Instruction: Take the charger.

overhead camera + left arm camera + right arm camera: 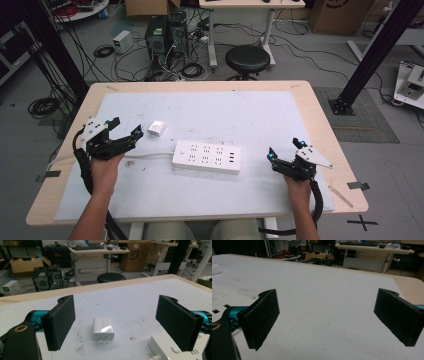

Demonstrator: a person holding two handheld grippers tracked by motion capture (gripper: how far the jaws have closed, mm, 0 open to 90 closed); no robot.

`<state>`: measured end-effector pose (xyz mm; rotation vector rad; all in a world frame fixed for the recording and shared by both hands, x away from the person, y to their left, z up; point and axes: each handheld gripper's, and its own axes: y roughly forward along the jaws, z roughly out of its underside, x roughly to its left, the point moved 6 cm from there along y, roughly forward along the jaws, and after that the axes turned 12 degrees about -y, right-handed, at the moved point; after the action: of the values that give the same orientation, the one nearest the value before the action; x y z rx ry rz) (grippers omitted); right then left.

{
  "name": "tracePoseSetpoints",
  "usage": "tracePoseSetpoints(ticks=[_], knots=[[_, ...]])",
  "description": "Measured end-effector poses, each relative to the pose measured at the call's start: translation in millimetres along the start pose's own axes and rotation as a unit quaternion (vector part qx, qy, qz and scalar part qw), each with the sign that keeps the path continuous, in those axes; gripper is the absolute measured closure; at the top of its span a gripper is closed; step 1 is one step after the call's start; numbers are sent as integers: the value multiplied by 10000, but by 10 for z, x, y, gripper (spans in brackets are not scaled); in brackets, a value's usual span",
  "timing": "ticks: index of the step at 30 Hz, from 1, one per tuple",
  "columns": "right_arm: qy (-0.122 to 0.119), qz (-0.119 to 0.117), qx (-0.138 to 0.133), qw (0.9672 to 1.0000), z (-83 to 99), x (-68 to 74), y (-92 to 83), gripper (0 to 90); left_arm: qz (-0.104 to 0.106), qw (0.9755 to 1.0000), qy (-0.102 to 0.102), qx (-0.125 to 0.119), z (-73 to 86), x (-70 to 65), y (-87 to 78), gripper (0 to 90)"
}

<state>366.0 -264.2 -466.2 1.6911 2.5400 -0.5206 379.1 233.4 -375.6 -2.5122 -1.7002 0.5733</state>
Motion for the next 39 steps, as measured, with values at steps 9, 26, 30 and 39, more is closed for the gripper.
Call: tracePoseSetpoints(ticks=[9, 26, 30, 39], knots=[[-8, 18, -12, 10000, -1, 12, -8, 63, -389, 9955, -214, 842, -108, -9, 258, 161], [-50, 27, -38, 10000, -3, 10, -8, 62, -770, 9863, 54, 1455, -254, -103, 694, 161], [-28, 10, -20, 10000, -2, 16, -9, 62, -822, 9827, 81, 1660, -179, -92, 811, 161], [-51, 18, -37, 10000, -3, 16, -8, 63, -879, 9792, 56, 1828, -81, -24, 962, 164]])
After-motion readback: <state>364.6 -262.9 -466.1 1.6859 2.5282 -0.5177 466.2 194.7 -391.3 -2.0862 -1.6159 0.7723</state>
